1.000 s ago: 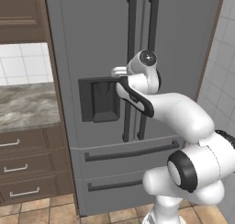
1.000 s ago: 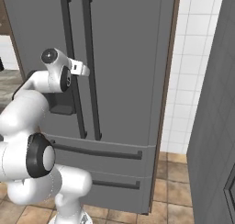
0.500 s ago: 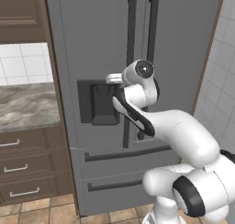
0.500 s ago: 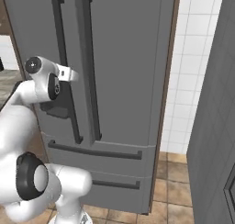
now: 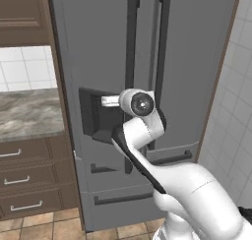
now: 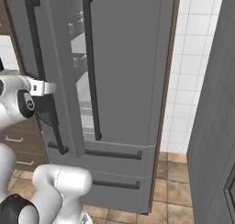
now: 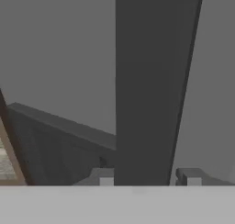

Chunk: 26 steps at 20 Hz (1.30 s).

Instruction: Take the lemon wedge from the fridge and place it on the plate with fish on the dining counter.

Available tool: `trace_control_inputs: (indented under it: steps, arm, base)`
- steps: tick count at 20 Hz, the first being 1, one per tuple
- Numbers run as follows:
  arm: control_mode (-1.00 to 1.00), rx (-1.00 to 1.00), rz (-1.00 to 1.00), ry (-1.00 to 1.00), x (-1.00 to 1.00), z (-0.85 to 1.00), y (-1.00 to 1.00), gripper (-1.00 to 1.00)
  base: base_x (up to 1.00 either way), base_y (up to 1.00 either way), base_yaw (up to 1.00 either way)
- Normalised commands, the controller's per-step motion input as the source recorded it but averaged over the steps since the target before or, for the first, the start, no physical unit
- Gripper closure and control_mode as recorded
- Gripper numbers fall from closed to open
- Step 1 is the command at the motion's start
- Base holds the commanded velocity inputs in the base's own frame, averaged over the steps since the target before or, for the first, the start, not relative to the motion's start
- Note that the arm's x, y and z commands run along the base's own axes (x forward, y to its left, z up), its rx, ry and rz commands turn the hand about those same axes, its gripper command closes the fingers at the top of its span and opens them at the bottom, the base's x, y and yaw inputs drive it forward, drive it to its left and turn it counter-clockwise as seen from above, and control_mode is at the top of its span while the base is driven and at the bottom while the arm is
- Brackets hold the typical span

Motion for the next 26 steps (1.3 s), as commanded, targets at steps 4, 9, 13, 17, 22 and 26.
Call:
trace_control_inputs:
  steps: [4, 9, 13, 17, 22, 26]
  arm:
    - [-1.0, -0.1, -0.14, 0.0, -0.71, 0.77, 1.0, -1.0]
    - [-1.0, -0.09, -0.17, 0.02, -0.89, 0.51, 0.92, -1.0]
    - [-1.0, 0.02, -0.1, -0.02, -1.0, 0.05, 0.04, -1.0]
    - [-1.0, 0.2, -0.08, -0.06, -1.0, 0.12, -0.72, -1.0]
    - [-1.0, 0.27, -0.01, -0.04, -1.0, 0.31, -0.98, -1.0]
    - [-1.0, 0.32, 0.13, 0.0, -0.3, 0.31, -1.0, -1.0]
  base:
    - [0.0, 0.0, 0.0]
    - [0.0, 0.0, 0.0]
    - [0.0, 0.0, 0.0]
    - [0.0, 0.0, 0.0]
    - [0.0, 0.0, 0.0]
    - [0.0, 0.0, 0.0]
